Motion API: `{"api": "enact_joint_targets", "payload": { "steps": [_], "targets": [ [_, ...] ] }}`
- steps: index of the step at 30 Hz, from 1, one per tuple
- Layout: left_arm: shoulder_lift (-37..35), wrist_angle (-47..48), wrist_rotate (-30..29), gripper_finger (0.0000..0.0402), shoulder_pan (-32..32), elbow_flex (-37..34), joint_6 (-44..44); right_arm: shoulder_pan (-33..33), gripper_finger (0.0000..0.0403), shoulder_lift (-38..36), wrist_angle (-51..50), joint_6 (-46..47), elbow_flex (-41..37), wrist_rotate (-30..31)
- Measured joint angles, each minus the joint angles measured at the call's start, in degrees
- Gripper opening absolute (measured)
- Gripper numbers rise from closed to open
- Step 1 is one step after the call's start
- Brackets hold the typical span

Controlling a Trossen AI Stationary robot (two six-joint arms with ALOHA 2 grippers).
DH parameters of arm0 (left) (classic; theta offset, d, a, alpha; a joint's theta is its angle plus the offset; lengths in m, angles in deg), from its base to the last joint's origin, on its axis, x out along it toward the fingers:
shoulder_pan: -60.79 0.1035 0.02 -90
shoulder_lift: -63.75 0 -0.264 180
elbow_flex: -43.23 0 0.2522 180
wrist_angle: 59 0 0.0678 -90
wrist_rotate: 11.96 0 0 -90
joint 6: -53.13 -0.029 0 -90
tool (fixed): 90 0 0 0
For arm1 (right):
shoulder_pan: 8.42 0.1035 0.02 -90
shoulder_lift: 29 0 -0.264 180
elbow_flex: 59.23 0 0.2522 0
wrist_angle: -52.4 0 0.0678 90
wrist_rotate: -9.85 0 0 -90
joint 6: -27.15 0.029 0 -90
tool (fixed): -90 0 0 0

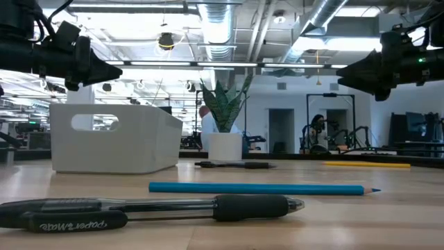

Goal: Sort pens & pencils
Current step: Move the bottom gray bin to the middle of the table

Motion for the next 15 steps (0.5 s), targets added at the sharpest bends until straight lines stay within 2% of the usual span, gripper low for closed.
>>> {"api": "enact_joint_targets", "payload": {
  "steps": [7,15],
  "targets": [
    [0.0,0.0,0.0,0.0103,0.0,0.0,2.1,0.0,0.0221,0.0,0.0,0.1,0.0,0.0],
    [0.0,0.0,0.0,0.0103,0.0,0.0,2.1,-1.1,0.0221,0.0,0.6,5.1,-0.1,1.3]
  ]
}}
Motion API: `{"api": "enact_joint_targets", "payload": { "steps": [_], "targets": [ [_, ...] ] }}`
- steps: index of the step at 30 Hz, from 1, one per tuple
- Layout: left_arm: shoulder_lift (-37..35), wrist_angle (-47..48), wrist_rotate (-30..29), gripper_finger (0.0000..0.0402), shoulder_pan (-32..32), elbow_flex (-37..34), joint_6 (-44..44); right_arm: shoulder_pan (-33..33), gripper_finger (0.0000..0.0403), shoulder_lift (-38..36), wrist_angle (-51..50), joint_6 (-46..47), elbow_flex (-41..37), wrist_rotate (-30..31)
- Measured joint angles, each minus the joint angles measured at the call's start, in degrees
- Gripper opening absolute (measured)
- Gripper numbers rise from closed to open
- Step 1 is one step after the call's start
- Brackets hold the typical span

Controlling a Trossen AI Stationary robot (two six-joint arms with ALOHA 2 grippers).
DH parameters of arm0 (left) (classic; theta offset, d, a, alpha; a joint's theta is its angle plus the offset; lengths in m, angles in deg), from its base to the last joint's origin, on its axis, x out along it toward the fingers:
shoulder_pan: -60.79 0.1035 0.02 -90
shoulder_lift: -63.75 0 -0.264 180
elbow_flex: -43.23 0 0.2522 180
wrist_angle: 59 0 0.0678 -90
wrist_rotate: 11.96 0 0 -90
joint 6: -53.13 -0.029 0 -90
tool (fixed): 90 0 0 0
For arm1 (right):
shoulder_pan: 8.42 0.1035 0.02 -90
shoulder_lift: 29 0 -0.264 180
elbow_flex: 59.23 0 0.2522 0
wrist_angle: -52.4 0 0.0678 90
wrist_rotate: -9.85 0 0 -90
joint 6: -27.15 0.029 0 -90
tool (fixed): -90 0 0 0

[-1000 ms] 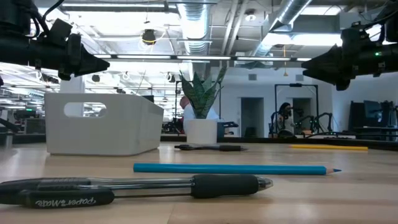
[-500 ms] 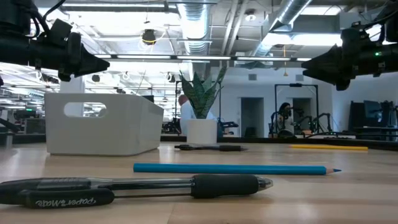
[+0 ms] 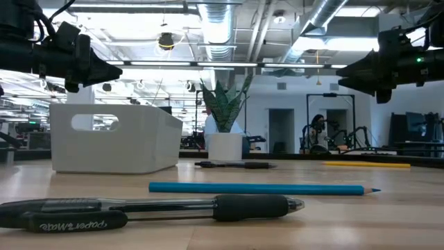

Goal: Sort pens & pencils
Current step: Move the bottom gray bin to the middle of the table

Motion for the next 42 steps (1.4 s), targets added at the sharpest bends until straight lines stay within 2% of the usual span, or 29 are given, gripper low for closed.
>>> {"api": "enact_joint_targets", "payload": {
  "steps": [4,14,17,21,28,36,42],
  "targets": [
    [0.0,0.0,0.0,0.0103,0.0,0.0,0.0,0.0,0.0221,0.0,-0.1,2.7,0.0,-0.1],
    [0.0,0.0,0.0,0.0103,0.0,0.0,0.0,0.4,0.0221,0.0,0.0,2.8,0.0,-0.1],
    [0.0,0.0,0.0,0.0103,0.0,0.0,0.0,0.5,0.0221,0.0,-0.3,0.1,0.6,-0.5],
    [0.0,0.0,0.0,0.0103,0.0,0.0,0.0,1.8,0.0221,0.9,-3.1,-5.3,5.2,-3.2],
    [0.0,0.0,0.0,0.0103,0.0,0.0,0.0,5.1,0.0221,7.8,-17.8,-11.6,21.6,-3.2],
    [0.0,0.0,0.0,0.0103,0.0,0.0,0.0,5.8,0.0221,24.9,-34.7,-14.2,47.2,-3.4],
    [0.0,0.0,0.0,0.0103,0.0,0.0,0.0,8.5,0.0221,38.3,-52.7,-12.1,61.7,-8.5]
  ]
}}
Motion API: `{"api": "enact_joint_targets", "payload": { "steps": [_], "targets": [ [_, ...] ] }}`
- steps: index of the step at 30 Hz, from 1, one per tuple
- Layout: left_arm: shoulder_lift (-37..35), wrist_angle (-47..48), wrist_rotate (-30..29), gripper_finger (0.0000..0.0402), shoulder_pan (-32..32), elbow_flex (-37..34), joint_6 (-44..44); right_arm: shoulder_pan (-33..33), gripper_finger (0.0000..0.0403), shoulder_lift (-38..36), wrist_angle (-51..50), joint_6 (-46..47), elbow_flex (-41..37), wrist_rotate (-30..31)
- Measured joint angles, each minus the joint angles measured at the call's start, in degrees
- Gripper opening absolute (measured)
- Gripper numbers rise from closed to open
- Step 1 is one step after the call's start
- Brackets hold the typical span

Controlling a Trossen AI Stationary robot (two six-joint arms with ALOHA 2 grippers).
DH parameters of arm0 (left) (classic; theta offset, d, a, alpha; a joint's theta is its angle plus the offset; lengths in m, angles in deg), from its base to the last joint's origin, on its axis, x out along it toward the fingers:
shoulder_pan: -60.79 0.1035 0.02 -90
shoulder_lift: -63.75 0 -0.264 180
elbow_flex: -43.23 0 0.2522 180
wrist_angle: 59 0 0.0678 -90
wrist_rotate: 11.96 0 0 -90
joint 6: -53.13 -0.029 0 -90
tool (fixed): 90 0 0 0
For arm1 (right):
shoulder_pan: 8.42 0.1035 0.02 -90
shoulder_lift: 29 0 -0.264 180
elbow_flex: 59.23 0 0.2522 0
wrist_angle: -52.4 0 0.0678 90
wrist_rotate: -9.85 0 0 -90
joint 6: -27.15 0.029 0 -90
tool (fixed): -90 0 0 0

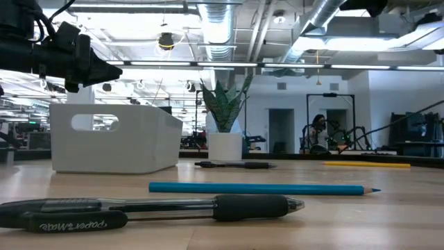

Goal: Sort pens & pencils
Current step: Move the bottom gray bin to the middle of the table

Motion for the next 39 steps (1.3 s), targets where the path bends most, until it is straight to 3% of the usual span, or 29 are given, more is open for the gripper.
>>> {"api": "enact_joint_targets", "payload": {
  "steps": [4,8,17,22,27,39],
  "targets": [
    [0.0,0.0,0.0,0.0103,0.0,0.0,0.0,4.5,0.0221,7.6,-11.0,5.4,5.0,-4.9],
    [0.0,0.1,0.0,0.0103,0.0,0.0,0.0,11.8,0.0221,14.4,-14.6,11.4,5.7,-10.4],
    [0.0,0.2,0.0,0.0103,0.0,0.0,0.0,32.7,0.0221,22.8,-15.6,30.0,5.7,-10.8],
    [0.0,0.3,0.0,0.0103,0.0,0.0,-1.6,42.5,0.0221,25.2,-15.6,46.7,5.7,-7.2],
    [0.0,0.3,0.0,0.0103,0.0,0.0,-3.2,50.7,0.0221,29.3,-16.1,55.6,5.8,0.7],
    [0.0,0.4,0.0,0.0103,0.0,0.0,-3.0,58.5,0.0221,44.4,-19.1,57.0,5.8,3.0]
  ]
}}
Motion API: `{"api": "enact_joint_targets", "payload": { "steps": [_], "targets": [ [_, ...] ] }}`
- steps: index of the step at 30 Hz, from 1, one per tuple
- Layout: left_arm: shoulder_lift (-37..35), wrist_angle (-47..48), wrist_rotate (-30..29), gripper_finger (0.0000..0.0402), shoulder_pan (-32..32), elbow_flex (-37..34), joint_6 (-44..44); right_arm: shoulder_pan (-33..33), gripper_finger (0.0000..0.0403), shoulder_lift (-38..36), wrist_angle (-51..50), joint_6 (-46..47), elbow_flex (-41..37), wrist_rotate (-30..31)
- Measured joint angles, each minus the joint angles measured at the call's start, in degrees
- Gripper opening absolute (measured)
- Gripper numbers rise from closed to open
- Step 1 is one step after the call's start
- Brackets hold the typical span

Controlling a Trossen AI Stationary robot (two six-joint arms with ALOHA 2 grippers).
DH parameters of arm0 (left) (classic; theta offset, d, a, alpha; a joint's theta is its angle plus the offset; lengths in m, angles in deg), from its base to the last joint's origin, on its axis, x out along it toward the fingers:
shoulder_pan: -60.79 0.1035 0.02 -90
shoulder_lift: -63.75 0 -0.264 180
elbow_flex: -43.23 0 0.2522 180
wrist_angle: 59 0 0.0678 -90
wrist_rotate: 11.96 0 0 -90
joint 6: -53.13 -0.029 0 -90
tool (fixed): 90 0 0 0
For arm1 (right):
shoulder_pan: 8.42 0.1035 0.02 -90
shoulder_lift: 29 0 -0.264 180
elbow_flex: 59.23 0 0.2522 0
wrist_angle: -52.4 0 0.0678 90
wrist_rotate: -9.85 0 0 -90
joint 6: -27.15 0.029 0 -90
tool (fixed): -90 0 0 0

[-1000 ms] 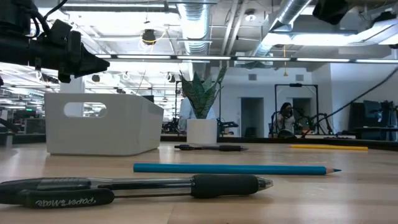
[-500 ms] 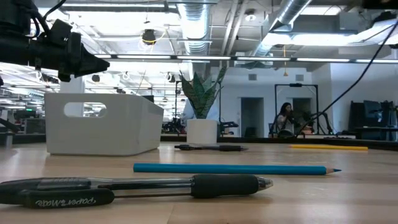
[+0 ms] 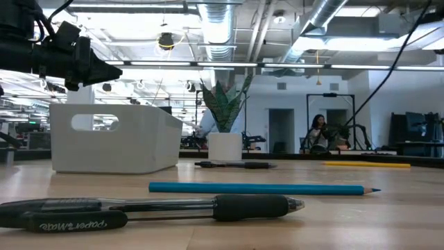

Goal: Sort pens & pencils
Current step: Move the bottom gray bin to the middle of the table

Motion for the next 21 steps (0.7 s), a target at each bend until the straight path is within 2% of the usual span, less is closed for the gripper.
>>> {"api": "enact_joint_targets", "payload": {
  "steps": [9,21],
  "targets": [
    [0.0,0.0,0.0,0.0103,0.0,0.0,0.0,2.9,0.0221,8.2,2.7,7.6,0.0,-0.1],
    [0.0,0.0,0.0,0.0103,0.0,0.0,-2.6,2.9,0.0221,15.4,5.9,8.0,0.0,-0.2]
  ]
}}
